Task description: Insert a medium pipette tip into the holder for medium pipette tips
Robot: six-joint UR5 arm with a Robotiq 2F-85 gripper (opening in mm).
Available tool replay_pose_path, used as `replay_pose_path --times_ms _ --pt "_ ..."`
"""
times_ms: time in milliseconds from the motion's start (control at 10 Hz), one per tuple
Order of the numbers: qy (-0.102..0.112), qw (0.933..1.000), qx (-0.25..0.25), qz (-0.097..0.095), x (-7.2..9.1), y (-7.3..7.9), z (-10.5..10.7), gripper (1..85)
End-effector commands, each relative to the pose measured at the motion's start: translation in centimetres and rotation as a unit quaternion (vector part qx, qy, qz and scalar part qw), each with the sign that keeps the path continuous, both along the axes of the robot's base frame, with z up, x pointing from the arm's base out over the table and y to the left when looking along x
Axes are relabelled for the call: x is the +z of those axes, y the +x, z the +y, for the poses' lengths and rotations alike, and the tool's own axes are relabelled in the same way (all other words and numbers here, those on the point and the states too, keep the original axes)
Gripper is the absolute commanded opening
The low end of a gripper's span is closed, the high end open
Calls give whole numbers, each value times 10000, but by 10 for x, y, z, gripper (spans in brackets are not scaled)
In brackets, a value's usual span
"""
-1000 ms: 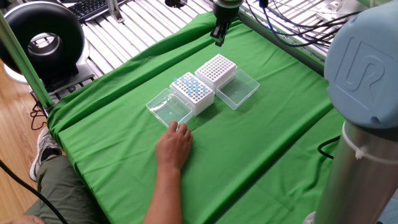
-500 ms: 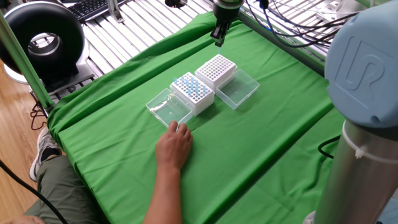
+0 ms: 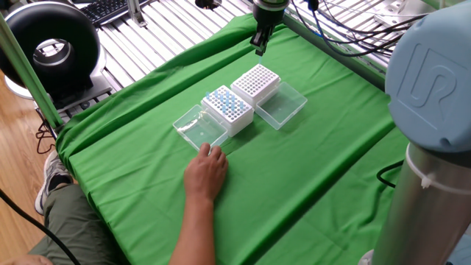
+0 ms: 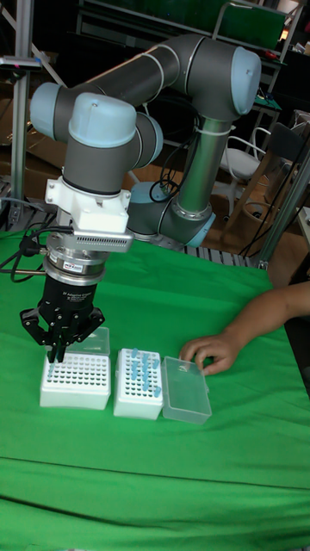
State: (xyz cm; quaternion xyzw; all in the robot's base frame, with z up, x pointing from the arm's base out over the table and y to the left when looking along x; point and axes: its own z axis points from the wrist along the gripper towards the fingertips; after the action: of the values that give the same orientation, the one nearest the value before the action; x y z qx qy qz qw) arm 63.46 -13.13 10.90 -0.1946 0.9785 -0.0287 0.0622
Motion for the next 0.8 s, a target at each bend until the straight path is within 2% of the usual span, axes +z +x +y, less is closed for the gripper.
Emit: replay_pose_path --times_ms 0,700 --pt "66 10000 -24 -22 1 1 2 10" --pt "102 9999 -8 -52 -5 2 1 10"
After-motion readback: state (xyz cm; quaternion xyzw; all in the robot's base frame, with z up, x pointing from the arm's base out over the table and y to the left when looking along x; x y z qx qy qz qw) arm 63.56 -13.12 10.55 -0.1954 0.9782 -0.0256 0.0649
